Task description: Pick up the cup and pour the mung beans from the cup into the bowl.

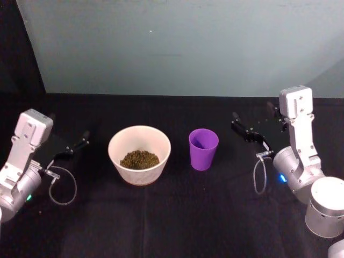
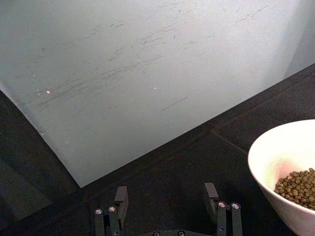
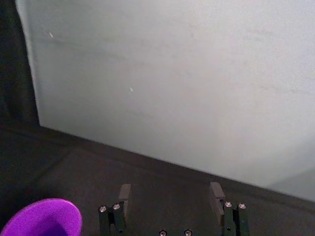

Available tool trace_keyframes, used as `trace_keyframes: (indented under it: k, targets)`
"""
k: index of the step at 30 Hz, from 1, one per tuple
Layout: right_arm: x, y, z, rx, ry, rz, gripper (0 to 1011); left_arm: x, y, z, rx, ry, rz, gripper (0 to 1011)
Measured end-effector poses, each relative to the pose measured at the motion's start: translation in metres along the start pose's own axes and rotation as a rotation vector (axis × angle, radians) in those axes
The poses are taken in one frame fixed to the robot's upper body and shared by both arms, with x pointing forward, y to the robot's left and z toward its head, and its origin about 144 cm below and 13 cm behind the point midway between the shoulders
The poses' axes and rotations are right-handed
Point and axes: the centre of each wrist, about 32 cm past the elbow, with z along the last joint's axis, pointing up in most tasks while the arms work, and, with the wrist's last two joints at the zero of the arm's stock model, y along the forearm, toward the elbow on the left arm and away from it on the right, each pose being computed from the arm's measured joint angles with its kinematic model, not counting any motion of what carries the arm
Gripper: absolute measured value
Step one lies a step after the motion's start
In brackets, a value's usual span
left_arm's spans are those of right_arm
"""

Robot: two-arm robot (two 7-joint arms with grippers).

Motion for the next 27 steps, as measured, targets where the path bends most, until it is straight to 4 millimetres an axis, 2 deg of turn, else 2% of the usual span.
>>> trace_keyframes:
  k: [10,27]
  targets:
    - [0.003,0.001,-0.0015,-0.092,0.012,-0.016,1002,0.0,0.0,0.0,0.0,0.0,0.0,1011]
    - [0.003,0.001,-0.0016,-0.096,0.014,-0.019,1002,0.0,0.0,0.0,0.0,0.0,0.0,1011]
